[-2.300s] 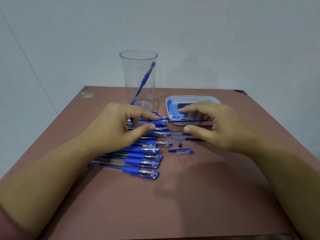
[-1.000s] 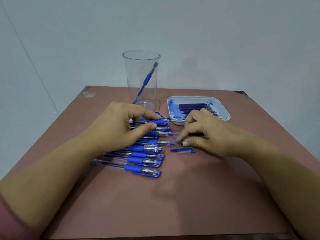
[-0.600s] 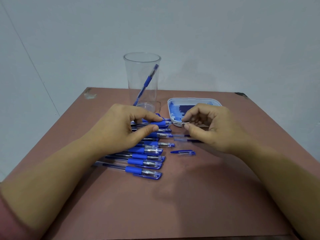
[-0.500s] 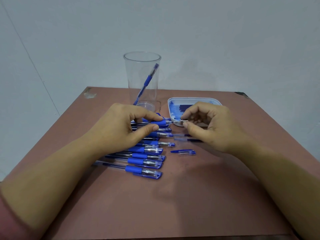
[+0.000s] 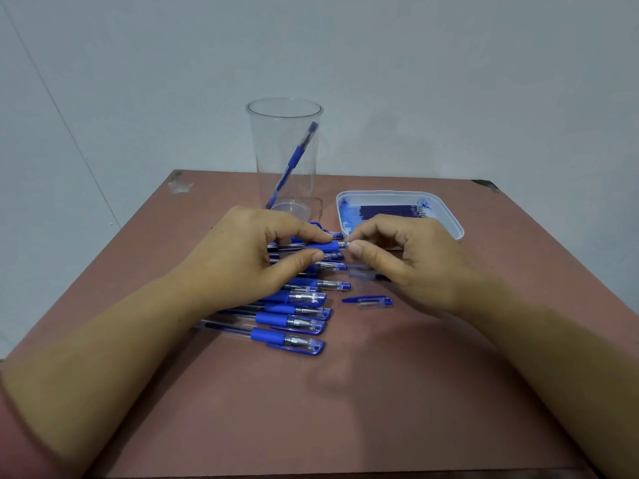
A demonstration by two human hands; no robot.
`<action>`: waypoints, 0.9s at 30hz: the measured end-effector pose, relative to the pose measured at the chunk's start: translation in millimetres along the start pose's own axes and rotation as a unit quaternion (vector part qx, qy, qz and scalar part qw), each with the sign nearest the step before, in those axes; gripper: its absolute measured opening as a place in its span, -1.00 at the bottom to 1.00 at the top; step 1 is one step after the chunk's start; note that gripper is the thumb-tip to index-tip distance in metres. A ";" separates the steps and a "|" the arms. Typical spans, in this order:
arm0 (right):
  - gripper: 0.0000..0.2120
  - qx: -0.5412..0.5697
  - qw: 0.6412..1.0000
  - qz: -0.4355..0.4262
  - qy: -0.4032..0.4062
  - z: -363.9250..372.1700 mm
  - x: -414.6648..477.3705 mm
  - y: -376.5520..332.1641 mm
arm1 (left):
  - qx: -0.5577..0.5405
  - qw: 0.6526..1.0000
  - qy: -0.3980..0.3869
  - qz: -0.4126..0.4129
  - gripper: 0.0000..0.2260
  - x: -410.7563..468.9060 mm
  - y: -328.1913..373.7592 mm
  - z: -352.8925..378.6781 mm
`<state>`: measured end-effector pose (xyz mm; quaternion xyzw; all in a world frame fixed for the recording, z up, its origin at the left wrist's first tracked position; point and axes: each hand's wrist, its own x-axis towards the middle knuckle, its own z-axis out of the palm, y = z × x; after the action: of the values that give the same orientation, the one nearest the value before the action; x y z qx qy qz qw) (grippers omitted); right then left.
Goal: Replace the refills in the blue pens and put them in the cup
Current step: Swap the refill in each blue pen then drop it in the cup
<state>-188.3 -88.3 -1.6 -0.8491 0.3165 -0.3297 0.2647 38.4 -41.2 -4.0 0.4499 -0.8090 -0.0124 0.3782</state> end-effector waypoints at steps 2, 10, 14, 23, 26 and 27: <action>-0.86 0.007 1.000 -0.006 -0.008 -0.7 -0.9 -0.3 | 0.001 1.000 -0.001 -0.002 -0.78 0.4 0.6 -0.1; -0.92 -0.082 0.994 -0.068 0.014 -1.2 2.1 6.2 | 0.001 1.000 -0.006 0.001 -0.79 0.6 2.6 -0.5; -0.78 -0.066 0.995 -0.069 0.023 -1.0 1.0 5.8 | 0.001 1.000 -0.007 -0.001 -0.79 0.9 3.3 -1.1; -0.83 -0.071 0.994 -0.076 0.015 -1.0 0.8 6.1 | -0.005 1.000 -0.010 -0.003 -0.80 0.6 4.0 -1.0; -0.94 -0.102 0.991 -0.081 0.012 -0.9 2.7 6.5 | -0.008 1.000 -0.012 -0.001 -0.80 0.8 4.2 -1.4; -0.91 -0.103 0.991 -0.080 0.010 -1.6 3.0 7.4 | -0.010 1.000 -0.012 -0.002 -0.80 0.6 4.2 -1.3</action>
<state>-190.4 -95.7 -4.3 -0.8913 0.2820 -0.3239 0.1457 36.0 -38.7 -1.2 0.4474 -0.8124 -0.0268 0.3730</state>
